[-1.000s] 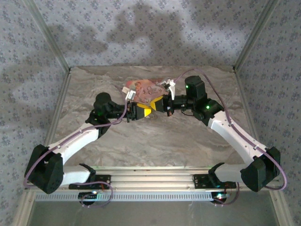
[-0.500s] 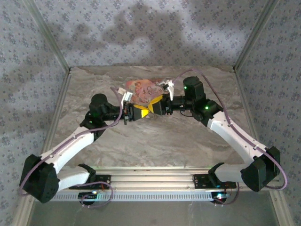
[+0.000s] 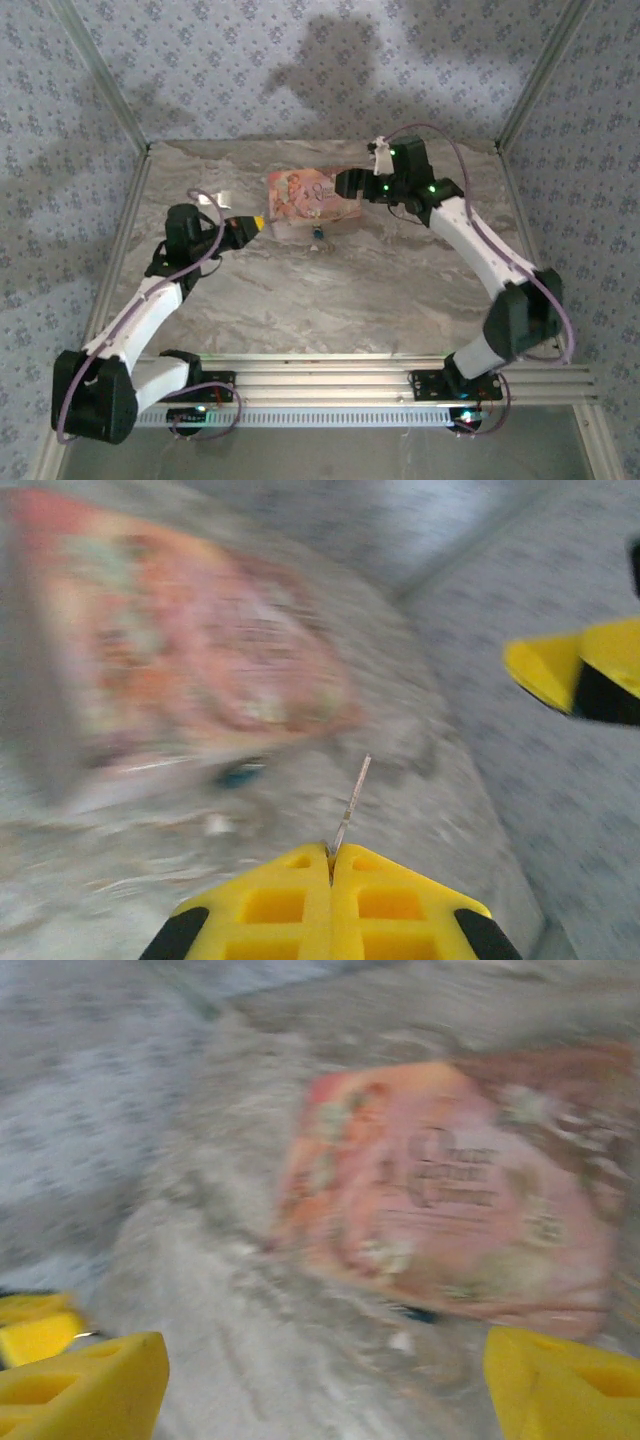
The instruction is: Unlock a padlock with a key
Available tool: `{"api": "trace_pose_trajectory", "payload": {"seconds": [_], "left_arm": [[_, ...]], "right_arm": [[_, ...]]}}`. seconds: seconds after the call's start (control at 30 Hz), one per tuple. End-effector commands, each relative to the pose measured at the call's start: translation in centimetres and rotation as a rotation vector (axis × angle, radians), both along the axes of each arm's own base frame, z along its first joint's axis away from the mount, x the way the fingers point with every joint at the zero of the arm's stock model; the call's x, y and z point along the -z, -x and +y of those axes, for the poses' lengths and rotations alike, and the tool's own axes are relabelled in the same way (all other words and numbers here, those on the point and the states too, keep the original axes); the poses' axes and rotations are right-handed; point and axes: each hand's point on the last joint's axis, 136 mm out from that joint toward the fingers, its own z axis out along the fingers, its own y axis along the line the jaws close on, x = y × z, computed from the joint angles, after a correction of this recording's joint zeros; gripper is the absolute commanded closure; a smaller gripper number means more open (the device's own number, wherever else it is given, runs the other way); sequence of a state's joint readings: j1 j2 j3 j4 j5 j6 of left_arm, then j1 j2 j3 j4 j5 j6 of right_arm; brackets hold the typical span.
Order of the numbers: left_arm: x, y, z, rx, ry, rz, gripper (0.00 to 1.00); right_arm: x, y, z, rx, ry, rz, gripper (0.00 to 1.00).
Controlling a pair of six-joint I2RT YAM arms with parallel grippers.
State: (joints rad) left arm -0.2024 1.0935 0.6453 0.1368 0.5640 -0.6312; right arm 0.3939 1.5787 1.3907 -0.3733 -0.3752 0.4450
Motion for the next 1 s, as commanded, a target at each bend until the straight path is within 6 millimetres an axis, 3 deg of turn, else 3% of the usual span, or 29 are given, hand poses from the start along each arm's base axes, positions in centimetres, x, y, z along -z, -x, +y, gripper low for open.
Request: {"api": "trace_pose_trajectory", "payload": {"seconds": [0.0, 0.17, 0.37, 0.5, 0.67, 0.83, 0.97], "left_arm": [[3.2, -3.1, 4.3, -0.225, -0.073, 0.147, 1.00], [5.3, -6.4, 5.8, -0.296, -0.158, 0.187, 1.00], [8.5, -10.2, 5.3, -0.288, -0.222, 0.223, 1.00], [10.0, -11.9, 2.2, -0.203, -0.281, 0.221, 1.00], [11.3, -12.5, -2.3, -0.094, -0.298, 0.201, 1.00], [12.2, -11.9, -6.4, 0.014, -0.292, 0.186, 1.00], [12.3, -11.1, -8.9, 0.082, -0.280, 0.169, 1.00]], "right_arm": [[6.5, -3.5, -3.2, 0.187, 0.103, 0.207, 0.17], [11.1, -7.6, -2.4, 0.191, 0.163, 0.283, 0.18], [14.1, -8.6, -1.8, 0.175, 0.154, 0.315, 0.24], [15.3, -7.9, -1.7, 0.153, 0.138, 0.326, 0.34], [17.2, -5.8, -2.5, 0.140, 0.142, 0.368, 0.46], [18.3, -3.0, -3.7, 0.151, 0.153, 0.395, 0.47], [17.7, -1.4, -4.5, 0.167, 0.161, 0.389, 0.46]]}}
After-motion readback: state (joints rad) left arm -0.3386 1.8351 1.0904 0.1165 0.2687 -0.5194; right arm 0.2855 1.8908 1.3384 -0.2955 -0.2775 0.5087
